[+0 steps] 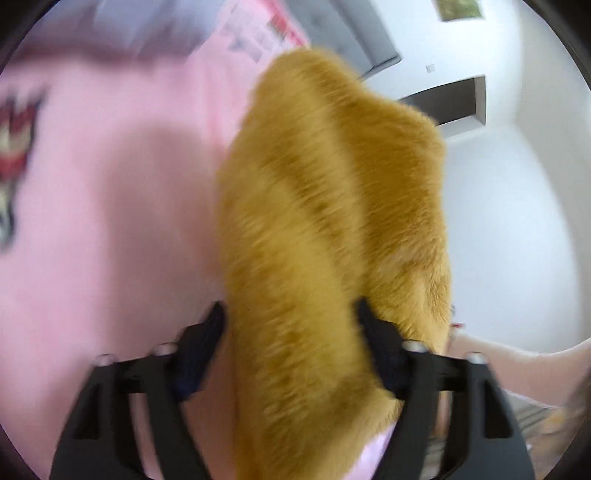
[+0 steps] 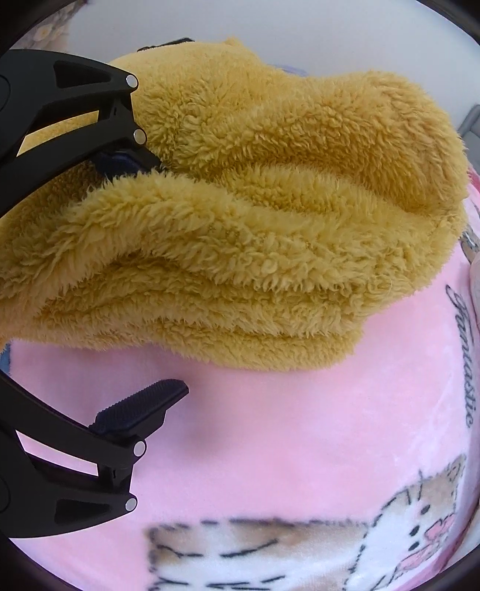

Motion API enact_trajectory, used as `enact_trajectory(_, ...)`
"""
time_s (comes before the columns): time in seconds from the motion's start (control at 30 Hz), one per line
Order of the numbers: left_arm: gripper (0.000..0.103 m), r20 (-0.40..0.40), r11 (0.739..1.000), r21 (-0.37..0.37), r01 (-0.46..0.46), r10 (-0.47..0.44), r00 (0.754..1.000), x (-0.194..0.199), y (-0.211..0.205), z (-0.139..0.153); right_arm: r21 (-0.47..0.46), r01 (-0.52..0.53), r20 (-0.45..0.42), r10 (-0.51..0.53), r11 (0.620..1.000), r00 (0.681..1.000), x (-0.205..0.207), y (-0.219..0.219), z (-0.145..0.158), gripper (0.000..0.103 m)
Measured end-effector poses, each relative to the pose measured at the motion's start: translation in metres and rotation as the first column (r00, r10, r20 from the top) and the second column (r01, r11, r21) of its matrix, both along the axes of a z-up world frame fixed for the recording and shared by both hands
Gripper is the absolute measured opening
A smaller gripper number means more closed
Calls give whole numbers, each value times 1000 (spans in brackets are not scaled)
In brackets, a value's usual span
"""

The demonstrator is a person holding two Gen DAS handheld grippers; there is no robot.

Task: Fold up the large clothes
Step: 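Lift the folded fleece bundle off the bed with both grippers and carry it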

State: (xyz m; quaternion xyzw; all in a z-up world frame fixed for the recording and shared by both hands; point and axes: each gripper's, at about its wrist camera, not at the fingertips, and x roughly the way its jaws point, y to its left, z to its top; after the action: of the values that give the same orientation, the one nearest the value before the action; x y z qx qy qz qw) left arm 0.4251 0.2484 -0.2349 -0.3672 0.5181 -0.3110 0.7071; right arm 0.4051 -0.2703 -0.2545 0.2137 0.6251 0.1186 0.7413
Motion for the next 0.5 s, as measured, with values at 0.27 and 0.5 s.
enact_trajectory(0.27,88,-7,958,-206,198,-203,979,9,-11,-7,3,13,-8,-13,1000,1000,2,4,1,91)
enact_trajectory(0.5,91,-64,974,-155,167,-178,982,19,21,-3,5,-9,-14,9,1000,1000,-3,2,0,91)
